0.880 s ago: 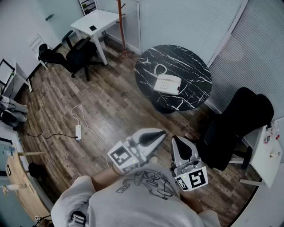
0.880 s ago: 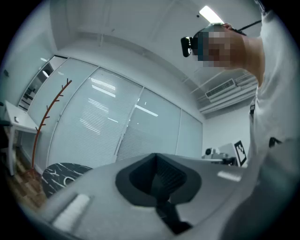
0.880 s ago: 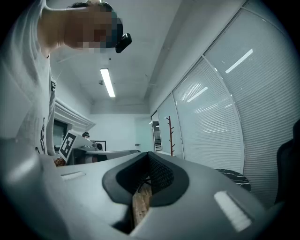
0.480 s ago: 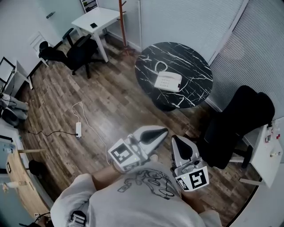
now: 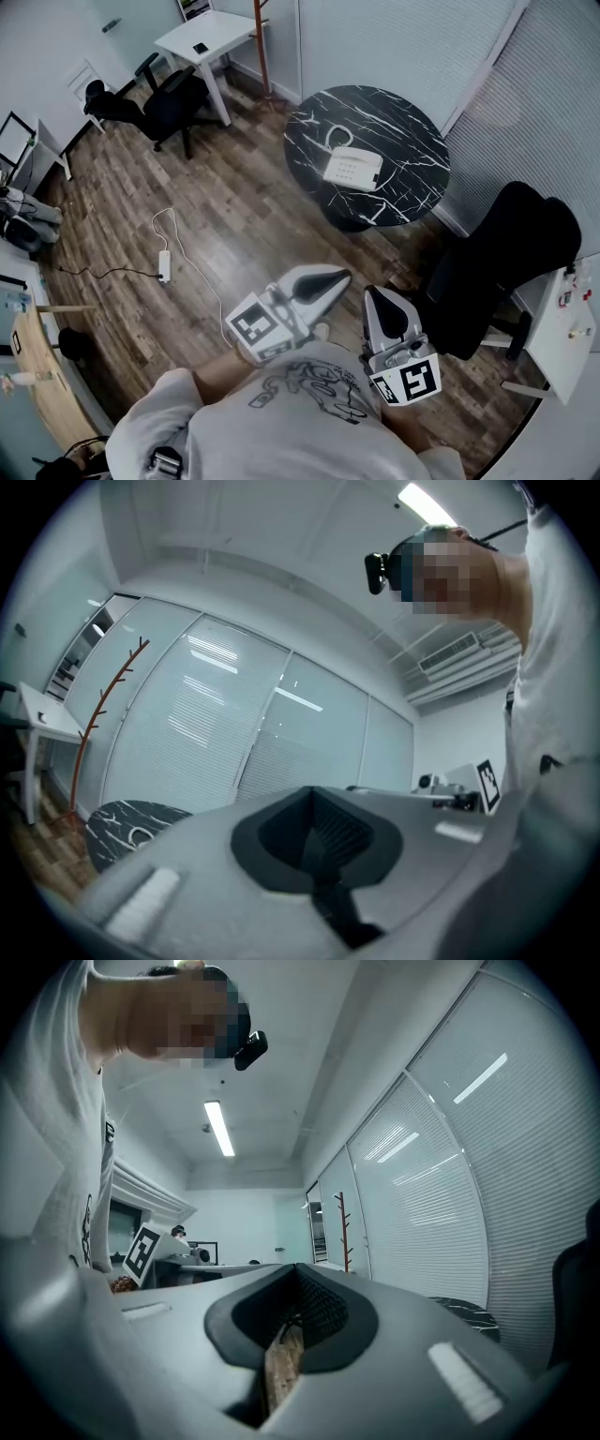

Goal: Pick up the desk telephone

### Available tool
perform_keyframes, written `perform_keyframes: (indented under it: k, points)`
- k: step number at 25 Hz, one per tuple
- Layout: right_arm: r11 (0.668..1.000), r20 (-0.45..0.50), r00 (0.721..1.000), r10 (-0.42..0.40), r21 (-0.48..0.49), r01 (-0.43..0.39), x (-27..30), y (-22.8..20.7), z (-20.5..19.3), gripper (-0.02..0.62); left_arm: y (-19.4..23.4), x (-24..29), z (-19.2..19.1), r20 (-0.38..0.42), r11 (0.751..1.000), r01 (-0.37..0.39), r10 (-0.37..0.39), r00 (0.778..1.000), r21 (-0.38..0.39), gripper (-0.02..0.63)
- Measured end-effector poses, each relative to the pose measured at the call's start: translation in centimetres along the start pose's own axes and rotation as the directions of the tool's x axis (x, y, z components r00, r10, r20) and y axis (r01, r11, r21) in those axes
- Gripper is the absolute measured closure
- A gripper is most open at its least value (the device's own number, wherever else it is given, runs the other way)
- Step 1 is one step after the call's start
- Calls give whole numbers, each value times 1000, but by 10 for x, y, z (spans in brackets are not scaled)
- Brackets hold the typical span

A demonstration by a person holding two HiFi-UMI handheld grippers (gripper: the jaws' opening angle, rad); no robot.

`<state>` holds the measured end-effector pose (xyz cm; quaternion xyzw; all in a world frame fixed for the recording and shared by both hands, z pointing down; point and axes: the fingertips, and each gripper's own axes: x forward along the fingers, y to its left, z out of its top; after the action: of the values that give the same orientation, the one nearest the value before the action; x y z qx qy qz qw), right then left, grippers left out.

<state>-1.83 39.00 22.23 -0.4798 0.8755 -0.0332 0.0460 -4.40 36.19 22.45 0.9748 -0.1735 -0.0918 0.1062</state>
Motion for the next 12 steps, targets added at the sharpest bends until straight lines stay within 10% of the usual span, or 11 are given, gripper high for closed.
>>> perform_keyframes:
  k: [12]
  points:
    - [999, -12, 1000, 21, 29, -20, -11, -16, -12, 589, -7, 12, -19, -25, 999, -34, 33, 999, -20, 603]
